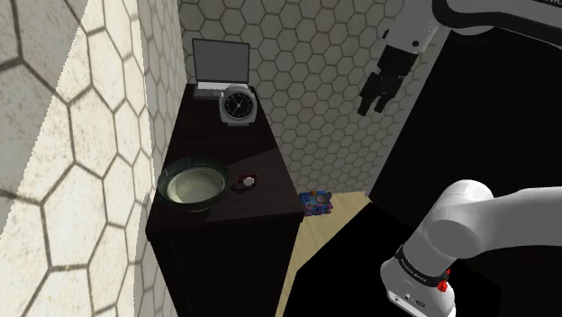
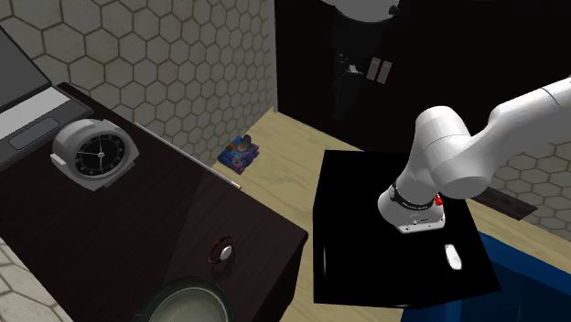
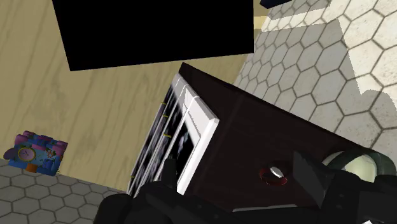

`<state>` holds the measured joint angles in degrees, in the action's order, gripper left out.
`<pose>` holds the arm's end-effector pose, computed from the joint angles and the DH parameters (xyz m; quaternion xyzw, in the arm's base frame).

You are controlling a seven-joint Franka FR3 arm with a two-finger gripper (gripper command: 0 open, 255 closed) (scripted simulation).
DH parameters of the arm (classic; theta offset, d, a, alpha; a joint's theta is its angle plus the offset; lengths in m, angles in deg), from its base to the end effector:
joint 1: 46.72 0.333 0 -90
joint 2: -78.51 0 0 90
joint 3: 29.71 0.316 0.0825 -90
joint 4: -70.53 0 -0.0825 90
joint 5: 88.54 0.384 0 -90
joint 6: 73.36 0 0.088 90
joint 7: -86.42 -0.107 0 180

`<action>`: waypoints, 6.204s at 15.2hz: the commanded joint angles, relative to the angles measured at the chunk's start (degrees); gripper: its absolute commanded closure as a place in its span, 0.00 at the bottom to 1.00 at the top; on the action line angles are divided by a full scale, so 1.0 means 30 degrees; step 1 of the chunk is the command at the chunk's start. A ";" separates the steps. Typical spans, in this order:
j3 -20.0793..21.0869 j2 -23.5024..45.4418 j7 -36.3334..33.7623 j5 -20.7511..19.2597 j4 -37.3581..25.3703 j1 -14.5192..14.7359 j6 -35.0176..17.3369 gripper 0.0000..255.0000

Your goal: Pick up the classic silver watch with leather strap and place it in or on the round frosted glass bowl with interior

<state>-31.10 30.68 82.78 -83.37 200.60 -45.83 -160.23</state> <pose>0.2869 0.0043 0.6409 -0.9973 0.0282 -0.0386 0.0551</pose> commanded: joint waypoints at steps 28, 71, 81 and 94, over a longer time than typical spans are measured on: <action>0.3464 1.5144 0.6179 -0.2303 -0.2478 0.3970 -1.3074 0.00; 0.4177 1.8831 0.6888 -0.3934 -0.5397 0.4768 -1.3781 1.00; 0.4235 1.7923 0.7242 -0.3562 -0.6891 0.4736 -1.1413 1.00; 0.4444 1.7795 0.7108 -0.3462 -0.9848 0.4964 -0.8310 1.00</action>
<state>-18.09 83.24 104.84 -93.50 172.54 -31.35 -185.93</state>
